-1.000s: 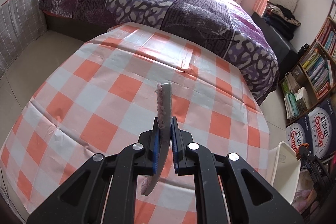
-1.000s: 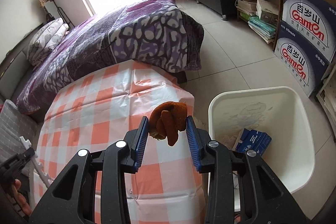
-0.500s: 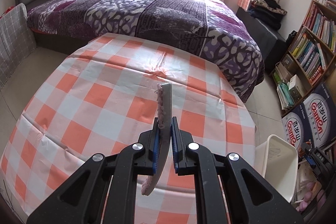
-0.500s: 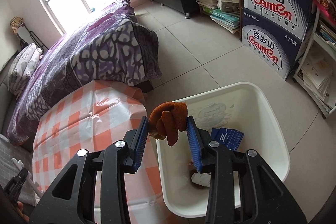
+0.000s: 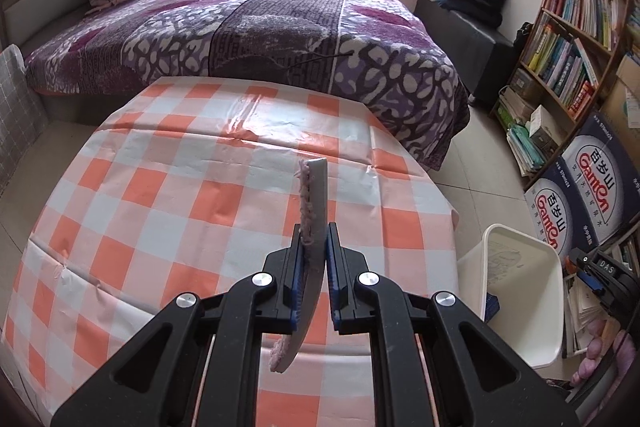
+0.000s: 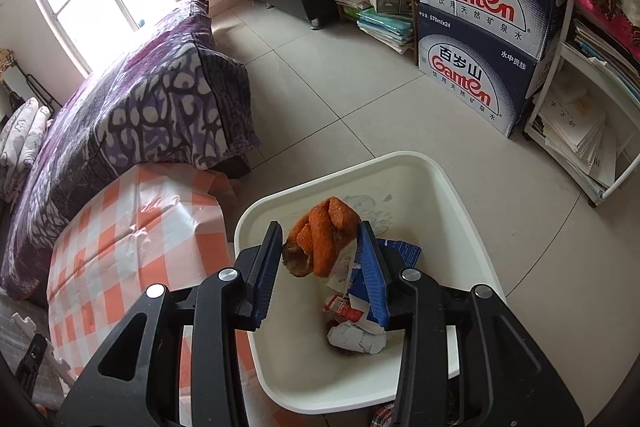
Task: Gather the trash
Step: 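Lower the white comb piece into the bin and open the left tool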
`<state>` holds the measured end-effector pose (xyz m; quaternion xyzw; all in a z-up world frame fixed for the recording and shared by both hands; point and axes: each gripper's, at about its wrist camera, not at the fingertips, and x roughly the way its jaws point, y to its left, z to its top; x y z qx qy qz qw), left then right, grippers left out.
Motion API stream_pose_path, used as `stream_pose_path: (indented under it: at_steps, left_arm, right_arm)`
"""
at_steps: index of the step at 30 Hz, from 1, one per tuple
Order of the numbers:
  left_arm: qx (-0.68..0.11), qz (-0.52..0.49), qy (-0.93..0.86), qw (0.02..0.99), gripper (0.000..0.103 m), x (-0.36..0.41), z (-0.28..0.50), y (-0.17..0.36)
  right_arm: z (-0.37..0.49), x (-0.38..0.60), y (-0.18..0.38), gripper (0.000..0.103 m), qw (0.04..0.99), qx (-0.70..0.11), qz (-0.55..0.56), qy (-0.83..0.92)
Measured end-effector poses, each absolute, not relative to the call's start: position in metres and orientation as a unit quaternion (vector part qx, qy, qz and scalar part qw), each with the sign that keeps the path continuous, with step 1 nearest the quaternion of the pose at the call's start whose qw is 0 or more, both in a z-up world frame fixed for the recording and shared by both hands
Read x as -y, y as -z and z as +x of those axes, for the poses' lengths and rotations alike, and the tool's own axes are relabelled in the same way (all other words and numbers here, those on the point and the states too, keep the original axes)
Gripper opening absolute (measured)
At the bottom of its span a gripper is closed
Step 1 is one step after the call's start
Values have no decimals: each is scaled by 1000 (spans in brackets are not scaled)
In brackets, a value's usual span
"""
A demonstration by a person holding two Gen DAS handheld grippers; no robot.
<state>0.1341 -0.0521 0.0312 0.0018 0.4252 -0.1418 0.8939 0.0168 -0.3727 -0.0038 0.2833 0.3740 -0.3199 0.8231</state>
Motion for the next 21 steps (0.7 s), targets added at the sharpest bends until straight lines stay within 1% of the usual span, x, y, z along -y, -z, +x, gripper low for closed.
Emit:
stream_pose_path:
  at_steps: [1, 2, 3, 4, 5, 9, 12, 21]
  left_arm:
    - [-426, 5, 144, 893, 11, 56, 132, -30]
    - [-427, 8, 147, 892, 11, 60, 131, -28]
    - [-429, 11, 149, 891, 11, 64, 129, -27]
    - [-430, 13, 151, 890, 11, 68, 127, -25]
    - [-432, 15, 153, 889, 11, 72, 126, -24]
    - [-440, 18, 168, 882, 11, 91, 119, -20]
    - [-440, 24, 181, 879, 11, 108, 112, -20]
    - [-461, 23, 234, 856, 11, 171, 88, -6]
  right_arm:
    - [15, 375, 4, 39, 821, -375, 285, 323]
    - [13, 378, 5, 44, 818, -376, 287, 326]
    - [11, 381, 5, 52, 816, -376, 290, 331]
    - [8, 383, 6, 57, 813, -375, 292, 337]
    - [5, 386, 6, 63, 811, -374, 294, 342]
    - [-5, 396, 5, 74, 804, -368, 302, 356]
    - [-11, 404, 5, 77, 800, -365, 312, 359]
    - [-35, 433, 6, 78, 785, -350, 355, 368]
